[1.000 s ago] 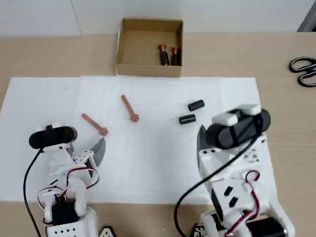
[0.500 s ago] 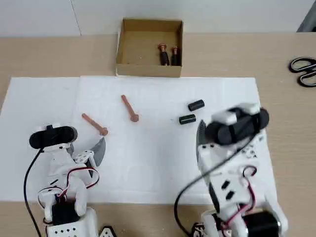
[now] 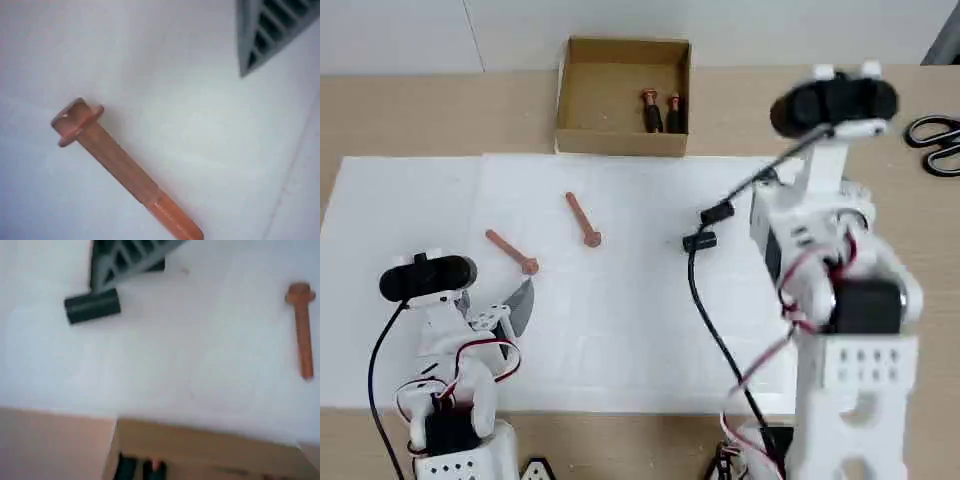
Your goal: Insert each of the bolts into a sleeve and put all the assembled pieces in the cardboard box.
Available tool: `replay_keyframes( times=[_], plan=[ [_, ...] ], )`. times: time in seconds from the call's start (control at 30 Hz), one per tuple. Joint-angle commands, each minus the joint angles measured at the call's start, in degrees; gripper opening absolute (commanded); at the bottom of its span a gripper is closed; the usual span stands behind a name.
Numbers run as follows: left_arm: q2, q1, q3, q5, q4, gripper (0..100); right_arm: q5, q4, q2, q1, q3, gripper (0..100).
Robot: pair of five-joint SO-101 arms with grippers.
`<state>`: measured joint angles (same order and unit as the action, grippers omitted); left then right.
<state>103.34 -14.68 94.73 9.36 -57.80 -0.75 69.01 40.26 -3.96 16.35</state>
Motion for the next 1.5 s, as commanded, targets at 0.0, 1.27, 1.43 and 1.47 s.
replay_keyframes(
  times=[0.0,1.27,1.43,1.47],
  plan=[
    [0.53,0.00,-0.13,-0.18,1.23,32,-0.44,3.91,0.22,-1.54,-3.08,22.0],
    [0.53,0.26,-0.13,-0.18,1.23,32,55.21,28.18,-59.65,-10.95,-43.52,22.0],
    [0.53,0.26,-0.13,-0.18,1.23,32,61.27,28.53,-62.37,-12.26,-43.52,21.9],
    [0.53,0.26,-0.13,-0.09,1.23,32,62.24,28.53,-62.90,-12.35,-43.52,21.9]
  ],
)
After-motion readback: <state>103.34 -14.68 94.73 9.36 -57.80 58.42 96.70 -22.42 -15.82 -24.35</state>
